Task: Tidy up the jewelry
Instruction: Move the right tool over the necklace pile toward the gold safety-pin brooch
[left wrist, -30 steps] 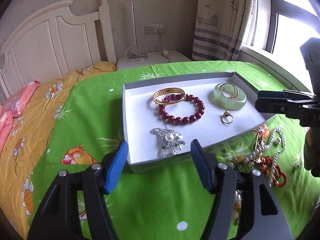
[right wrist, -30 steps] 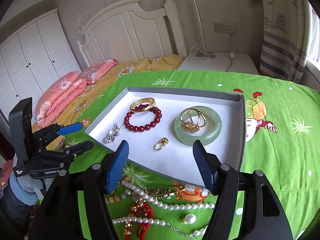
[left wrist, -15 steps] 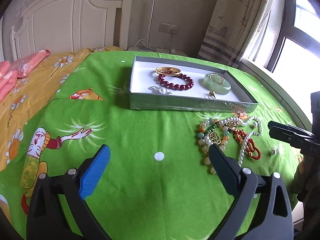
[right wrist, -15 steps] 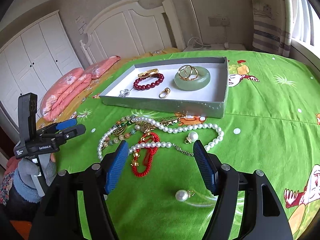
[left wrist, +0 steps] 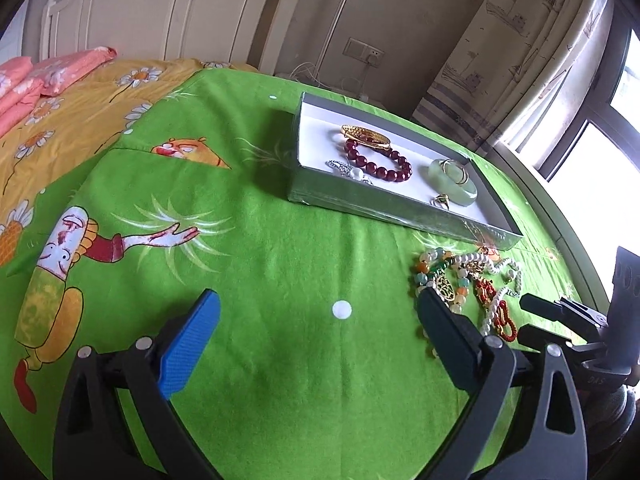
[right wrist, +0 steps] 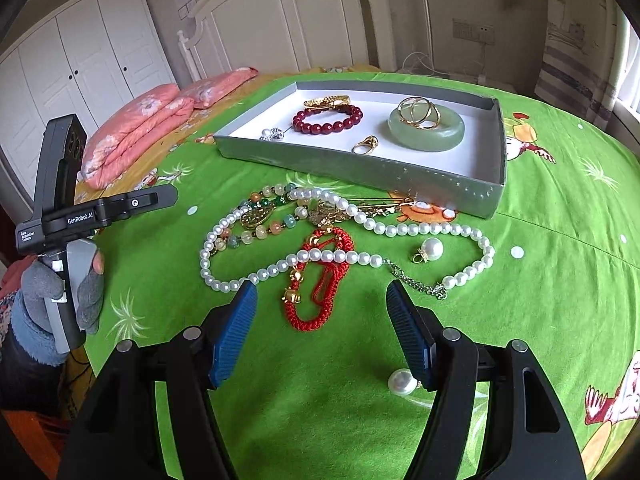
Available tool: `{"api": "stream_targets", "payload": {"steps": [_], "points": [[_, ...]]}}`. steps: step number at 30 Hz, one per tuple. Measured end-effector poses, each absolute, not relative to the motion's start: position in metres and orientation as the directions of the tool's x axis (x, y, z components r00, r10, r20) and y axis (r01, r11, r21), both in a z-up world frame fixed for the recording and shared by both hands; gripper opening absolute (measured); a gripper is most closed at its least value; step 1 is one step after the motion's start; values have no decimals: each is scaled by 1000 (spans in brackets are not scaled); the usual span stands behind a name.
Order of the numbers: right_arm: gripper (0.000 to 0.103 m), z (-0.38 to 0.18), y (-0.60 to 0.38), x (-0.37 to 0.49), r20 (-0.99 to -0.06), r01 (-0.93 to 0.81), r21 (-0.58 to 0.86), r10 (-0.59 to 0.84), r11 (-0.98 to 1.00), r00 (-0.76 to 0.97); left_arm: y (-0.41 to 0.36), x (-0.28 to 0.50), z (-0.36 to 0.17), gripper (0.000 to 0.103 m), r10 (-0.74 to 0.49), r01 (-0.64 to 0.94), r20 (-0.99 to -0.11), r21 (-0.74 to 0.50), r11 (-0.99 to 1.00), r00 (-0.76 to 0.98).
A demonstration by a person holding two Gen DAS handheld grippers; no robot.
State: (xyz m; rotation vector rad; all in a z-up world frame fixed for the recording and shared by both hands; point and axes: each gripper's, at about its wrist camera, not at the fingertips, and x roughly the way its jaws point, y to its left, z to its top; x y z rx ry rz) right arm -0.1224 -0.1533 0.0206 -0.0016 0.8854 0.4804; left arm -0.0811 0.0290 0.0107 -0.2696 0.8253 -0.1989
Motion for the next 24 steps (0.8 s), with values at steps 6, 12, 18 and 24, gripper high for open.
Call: {"api": "stream_targets", "payload": {"steps": [6, 12, 18, 24], "points": [[63, 19, -144, -116, -758, -419, 186, 401, 889, 514, 29, -80, 11, 98, -286, 78, -692, -316, 946, 663], [52, 16, -134, -110, -770, -446, 200, 422, 873, 479, 30, -80, 11, 98, -293, 83, -689, -321, 943, 663], [33, 16, -122, -114, -754, -502, 271, 505, 821, 419, 29, -80, 11, 98, -293, 83, -689, -321, 943, 663], [33, 30, -121, -122, -652, -582, 407, 670, 705, 356, 29, -81, 11, 98, -293, 83, -689, -322, 943, 663]]}}
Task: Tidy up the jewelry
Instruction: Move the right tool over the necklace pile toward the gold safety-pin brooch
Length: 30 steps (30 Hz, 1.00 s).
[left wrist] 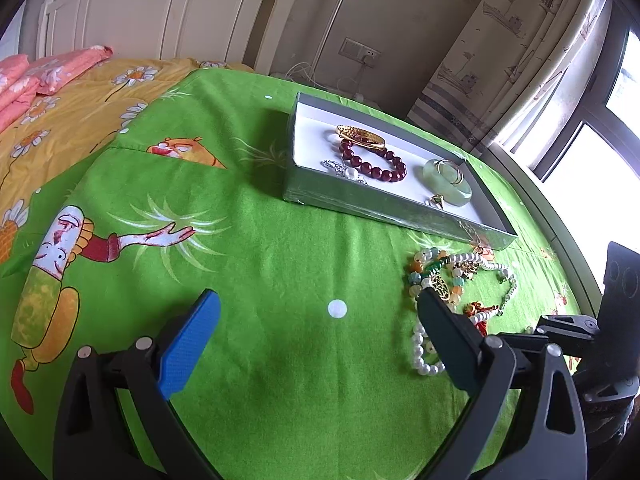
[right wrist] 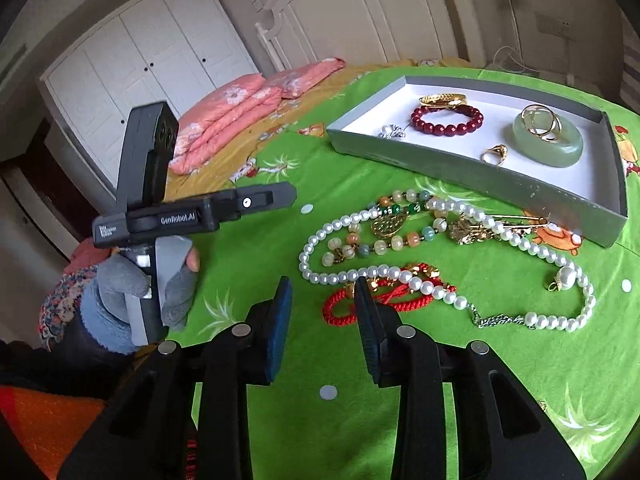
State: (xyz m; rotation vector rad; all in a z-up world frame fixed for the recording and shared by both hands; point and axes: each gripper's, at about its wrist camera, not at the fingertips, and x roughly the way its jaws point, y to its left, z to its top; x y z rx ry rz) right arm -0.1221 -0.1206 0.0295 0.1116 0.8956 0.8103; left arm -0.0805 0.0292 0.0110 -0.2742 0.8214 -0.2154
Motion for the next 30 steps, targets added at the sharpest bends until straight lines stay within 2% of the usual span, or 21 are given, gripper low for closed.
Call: {"api": "stream_targets", "payload": {"steps": [3, 8, 12, 18, 20, 22, 24, 28, 30], "points": [[33, 34, -134, -113, -716, -516, 287, 539, 807, 444, 29, -80, 11, 98, -294, 84, -689, -322, 943, 662], [33, 42, -149, -101, -726, -455, 203, 445, 867, 525, 27, -80, 10, 98, -299, 88, -690, -324, 942, 659], [33, 28, -141, -88, -775, -467, 204, 434, 860, 460, 27, -80, 10, 98, -299, 87, -689, -325, 942, 660], [35, 15, -136, -70, -788, -424, 235, 427, 875, 444, 27, -80, 10, 98, -307, 94, -687, -330, 939, 659], [40, 17, -137, -62, -795, -391, 215, 393, 895, 463, 27, -80, 10, 98, -310, 96, -685, -332, 939, 659], [51, 16, -135, -56, -793, -372, 214, 383, 903, 474, 27, -81, 10, 98, -312, 99, -682, -334, 938, 661], [57, 16, -130, -54, -793, -345, 215, 369, 914, 485, 28, -82, 11, 98, -315, 100, -679, -337, 936, 663], [65, 15, -112, -52, -804, -279, 155, 285, 948, 522, 29, -83, 11, 98, -320, 104, -679, -340, 935, 661], [67, 14, -101, -56, -818, -290, 98, 243, 952, 522, 29, -83, 11, 98, -322, 105, -677, -342, 934, 662]]}}
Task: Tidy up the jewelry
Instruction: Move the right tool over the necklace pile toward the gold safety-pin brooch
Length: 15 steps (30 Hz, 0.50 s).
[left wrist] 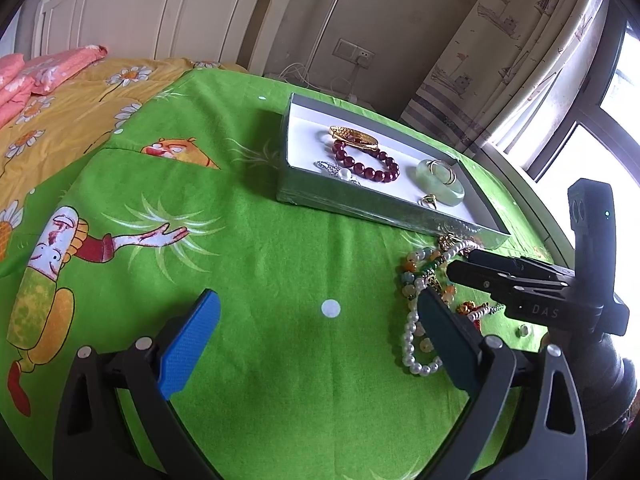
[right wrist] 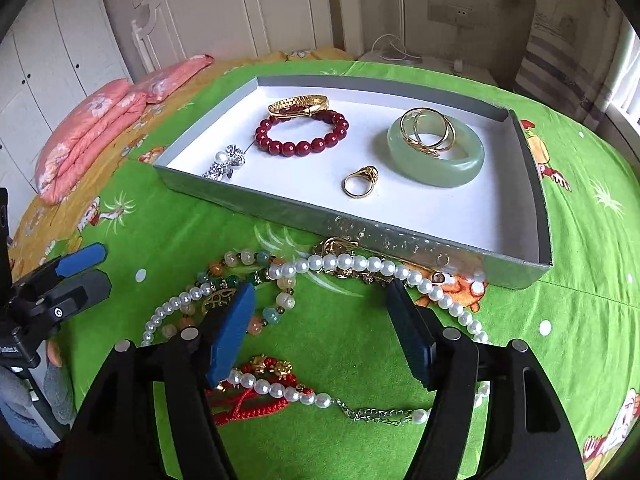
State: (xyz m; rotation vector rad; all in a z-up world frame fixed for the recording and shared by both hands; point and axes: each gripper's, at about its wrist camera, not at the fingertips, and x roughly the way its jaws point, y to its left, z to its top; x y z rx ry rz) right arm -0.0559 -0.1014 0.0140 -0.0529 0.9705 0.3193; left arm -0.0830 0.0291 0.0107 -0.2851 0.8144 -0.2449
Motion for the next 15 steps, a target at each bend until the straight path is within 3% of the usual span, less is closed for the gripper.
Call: {"api": "stream_targets", "payload": {"steps": [4, 6, 11, 15], "points": [[65, 31, -100, -81, -784, -443, 170, 393, 880, 481, 29, -83, 11, 98, -324, 106, -675, -344, 933, 663], [65, 40, -117, -84, -768, -416, 142, 365, 898, 526, 30, -83, 11, 98, -326, 108, -673, -345, 932, 664], [65, 32, -178, -59, -755, -284, 286, 398, 915, 521, 30, -85, 12, 98, -327, 110, -669, -346, 932, 667], [68, 18, -170, -56, -790, -315, 283, 407, 906, 458, 21, -84, 16, 98, -329, 129, -690, -326, 937, 645]]}}
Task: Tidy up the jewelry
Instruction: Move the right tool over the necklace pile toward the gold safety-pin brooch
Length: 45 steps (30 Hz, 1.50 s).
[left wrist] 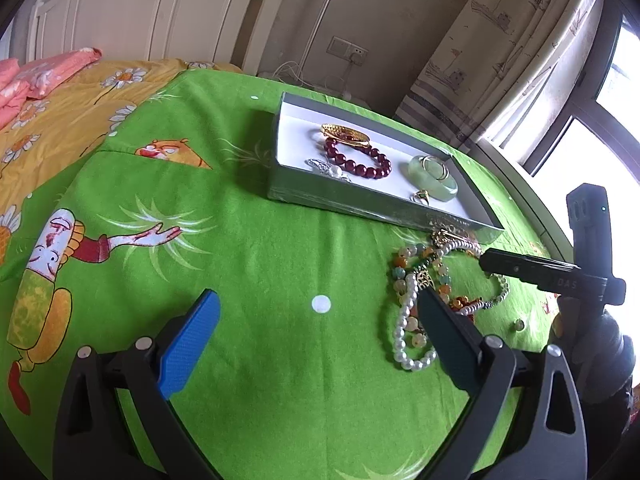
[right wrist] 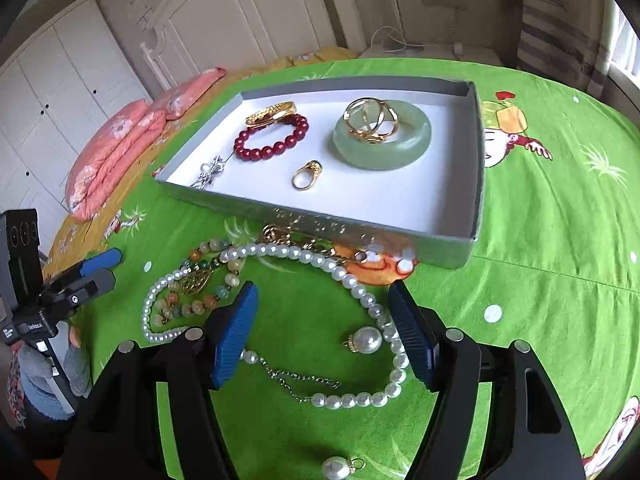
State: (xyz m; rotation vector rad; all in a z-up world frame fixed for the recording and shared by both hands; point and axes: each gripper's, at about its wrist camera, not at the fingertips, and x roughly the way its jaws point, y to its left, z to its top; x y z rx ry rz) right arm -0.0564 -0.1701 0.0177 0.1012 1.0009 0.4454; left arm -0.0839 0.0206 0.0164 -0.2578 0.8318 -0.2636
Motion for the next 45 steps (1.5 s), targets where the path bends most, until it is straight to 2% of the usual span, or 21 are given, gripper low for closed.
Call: {"api": "stream_targets", "payload": {"steps": [2, 5, 8, 11, 13, 15, 18, 21, 24, 25, 28, 29, 35, 38, 40, 45], "points": [[68, 18, -156, -67, -789, -359, 316, 453, 879, 415, 7, -91, 23, 98, -360, 170, -675, -333, 928, 644], [68, 16, -129, -93, -780, -452, 321, 503, 832, 373, -23, -101, 30, 97, -368, 246, -666, -274, 930, 649], [65, 16, -110, -114, -720, -581, 455, 663, 675, 205, -41, -101, 24, 83, -355, 276, -697, -230, 933, 622], [64, 26, -114, -114, -750, -597, 330, 587, 731, 304, -30, -100, 14, 83, -343, 235, -714, -250, 939, 610], [56, 35, -126, -98, -758, -540, 254, 512, 802, 403, -14, -100, 11, 83, -366, 197, -706, -312, 929, 607], [52, 41, -133, -82, -753, -517, 172, 450, 839, 480, -4, -99, 10, 84, -366, 170, -700, -336, 926, 613], [51, 38, -138, -55, -761, -497, 160, 427, 853, 489, -1, -97, 8, 91, -391, 179, -691, -360, 915, 608], [50, 25, -135, -36, -791, -514, 173, 429, 840, 436, -2, -97, 8, 93, -393, 191, -693, -353, 916, 605], [51, 21, -132, -38, -801, -538, 118, 401, 834, 445, -1, -97, 7, 94, -408, 193, -684, -371, 908, 605], [53, 22, -134, -40, -806, -546, 132, 410, 827, 426, -1, -98, 7, 94, -410, 193, -682, -374, 907, 606], [51, 24, -139, -51, -801, -587, 308, 537, 749, 264, -3, -99, 8, 95, -409, 196, -683, -370, 908, 605], [51, 26, -138, -59, -798, -606, 311, 547, 732, 252, -4, -99, 8, 95, -409, 197, -683, -370, 908, 605], [51, 37, -138, -79, -803, -611, 100, 426, 785, 417, -5, -100, 8, 96, -411, 198, -681, -372, 907, 606], [42, 25, -132, -68, -832, -583, 34, 346, 812, 433, -6, -100, 8, 97, -411, 200, -682, -369, 908, 605], [36, 20, -130, -66, -833, -581, 49, 355, 812, 426, -6, -99, 8, 97, -411, 199, -682, -370, 908, 605], [33, 17, -117, -69, -827, -548, 4, 311, 836, 468, -6, -99, 8, 97, -411, 200, -682, -369, 908, 605]]}}
